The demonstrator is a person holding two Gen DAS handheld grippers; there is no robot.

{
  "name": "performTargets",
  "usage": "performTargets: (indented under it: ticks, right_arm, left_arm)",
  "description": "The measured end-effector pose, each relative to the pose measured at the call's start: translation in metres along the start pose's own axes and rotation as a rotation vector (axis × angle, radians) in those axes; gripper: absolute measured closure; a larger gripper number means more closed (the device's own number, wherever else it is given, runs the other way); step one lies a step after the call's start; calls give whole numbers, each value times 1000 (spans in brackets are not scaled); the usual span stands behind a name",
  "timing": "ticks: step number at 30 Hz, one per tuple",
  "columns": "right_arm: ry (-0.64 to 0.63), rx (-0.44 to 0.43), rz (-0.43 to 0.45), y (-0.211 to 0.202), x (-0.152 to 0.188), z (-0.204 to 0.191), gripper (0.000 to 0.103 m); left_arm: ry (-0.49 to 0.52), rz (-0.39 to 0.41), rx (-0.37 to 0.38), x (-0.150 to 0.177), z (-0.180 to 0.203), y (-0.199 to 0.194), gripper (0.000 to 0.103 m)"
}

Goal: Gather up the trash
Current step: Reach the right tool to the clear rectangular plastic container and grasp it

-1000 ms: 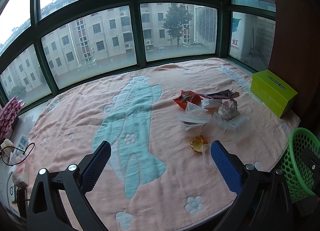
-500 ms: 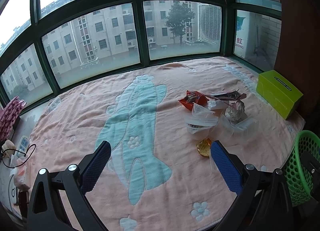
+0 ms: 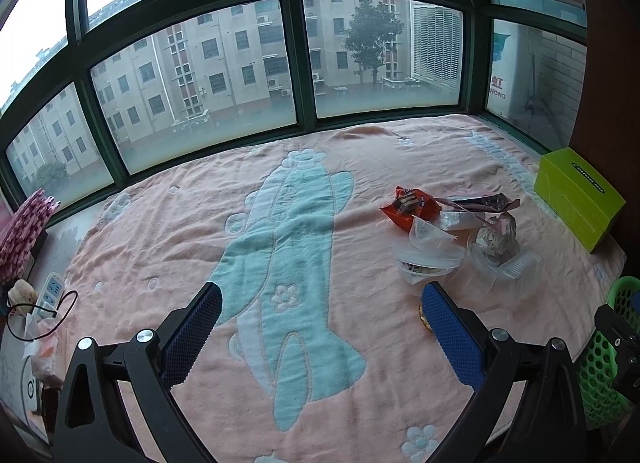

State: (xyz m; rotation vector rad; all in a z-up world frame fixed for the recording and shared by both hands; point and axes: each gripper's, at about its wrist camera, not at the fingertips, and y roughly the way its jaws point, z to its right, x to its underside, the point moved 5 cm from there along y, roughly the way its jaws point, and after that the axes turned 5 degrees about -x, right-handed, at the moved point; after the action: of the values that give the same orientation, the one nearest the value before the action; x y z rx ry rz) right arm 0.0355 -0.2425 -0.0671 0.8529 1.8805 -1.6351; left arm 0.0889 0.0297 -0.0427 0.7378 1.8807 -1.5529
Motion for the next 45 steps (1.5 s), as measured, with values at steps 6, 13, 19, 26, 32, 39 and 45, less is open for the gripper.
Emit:
performTargets:
  ticks: [6, 13, 19, 26, 32, 39, 45]
  right_arm:
    - [-35, -48, -16, 26, -4, -3, 5]
    - [-64, -129, -52, 60, -10, -3, 5]
    - [-117, -153, -66, 88, -14, -3, 5]
    - [-199, -146, -94, 116, -12, -3, 5]
    - [-202, -141, -106, 135, -14, 2, 5]
    - [-235, -136, -129, 146, -13, 3, 16]
    - [-211, -138, -115, 137, -13, 5, 27]
  left_arm:
    - [-1, -25, -4, 1, -1, 12, 6]
    - [-19, -61, 5, 3, -4, 28, 6]
    - [-21, -77, 8, 6, -4, 37, 6]
    - [-15, -105, 16, 10, -2, 48, 6]
    - [-5, -121, 22, 13, 1, 55, 6]
    - [5, -150, 75, 21, 12, 60, 6]
    - [37, -166, 146, 28, 30, 59, 6]
